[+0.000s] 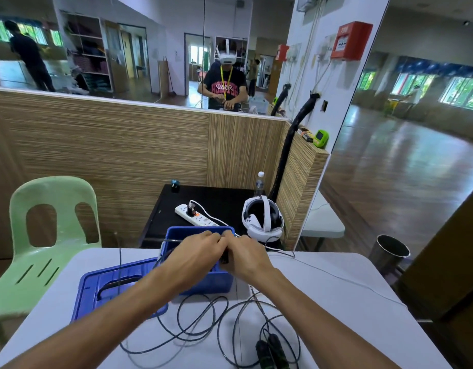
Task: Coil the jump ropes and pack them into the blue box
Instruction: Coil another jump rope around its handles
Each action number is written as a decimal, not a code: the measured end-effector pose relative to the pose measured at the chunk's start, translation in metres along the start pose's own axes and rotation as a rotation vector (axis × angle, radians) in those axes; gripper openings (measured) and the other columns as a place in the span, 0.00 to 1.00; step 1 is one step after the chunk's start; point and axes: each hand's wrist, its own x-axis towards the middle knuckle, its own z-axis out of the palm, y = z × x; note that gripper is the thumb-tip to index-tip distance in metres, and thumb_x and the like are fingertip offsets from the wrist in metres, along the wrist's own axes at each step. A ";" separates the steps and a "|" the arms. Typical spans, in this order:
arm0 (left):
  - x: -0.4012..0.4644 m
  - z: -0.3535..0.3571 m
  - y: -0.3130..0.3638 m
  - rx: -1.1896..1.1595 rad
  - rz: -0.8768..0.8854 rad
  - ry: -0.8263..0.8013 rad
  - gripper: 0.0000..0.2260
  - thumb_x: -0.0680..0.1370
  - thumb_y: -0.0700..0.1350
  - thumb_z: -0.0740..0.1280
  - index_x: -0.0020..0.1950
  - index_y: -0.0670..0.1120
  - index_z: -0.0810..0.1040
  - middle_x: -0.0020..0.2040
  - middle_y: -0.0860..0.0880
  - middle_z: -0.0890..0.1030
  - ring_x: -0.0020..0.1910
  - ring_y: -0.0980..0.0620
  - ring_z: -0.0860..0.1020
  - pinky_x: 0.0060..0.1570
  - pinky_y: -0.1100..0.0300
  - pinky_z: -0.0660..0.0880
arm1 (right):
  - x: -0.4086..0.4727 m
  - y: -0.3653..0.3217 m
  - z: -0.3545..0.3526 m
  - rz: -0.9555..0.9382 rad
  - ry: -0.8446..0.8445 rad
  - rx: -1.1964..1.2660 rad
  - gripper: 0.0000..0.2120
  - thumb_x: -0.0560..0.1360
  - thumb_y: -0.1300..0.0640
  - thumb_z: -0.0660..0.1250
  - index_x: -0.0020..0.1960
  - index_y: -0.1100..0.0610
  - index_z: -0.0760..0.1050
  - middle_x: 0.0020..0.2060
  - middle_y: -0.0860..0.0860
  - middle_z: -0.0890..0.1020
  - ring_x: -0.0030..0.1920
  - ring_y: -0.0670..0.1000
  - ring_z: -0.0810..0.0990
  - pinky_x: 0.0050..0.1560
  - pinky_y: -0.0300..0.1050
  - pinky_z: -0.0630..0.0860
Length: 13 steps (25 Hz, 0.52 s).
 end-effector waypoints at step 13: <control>-0.007 0.020 0.044 -1.515 -0.655 0.316 0.19 0.83 0.54 0.54 0.43 0.42 0.74 0.29 0.50 0.72 0.27 0.56 0.67 0.28 0.63 0.64 | 0.023 0.006 -0.013 -0.034 0.406 -0.178 0.22 0.66 0.57 0.76 0.58 0.54 0.76 0.37 0.55 0.79 0.35 0.59 0.78 0.30 0.49 0.71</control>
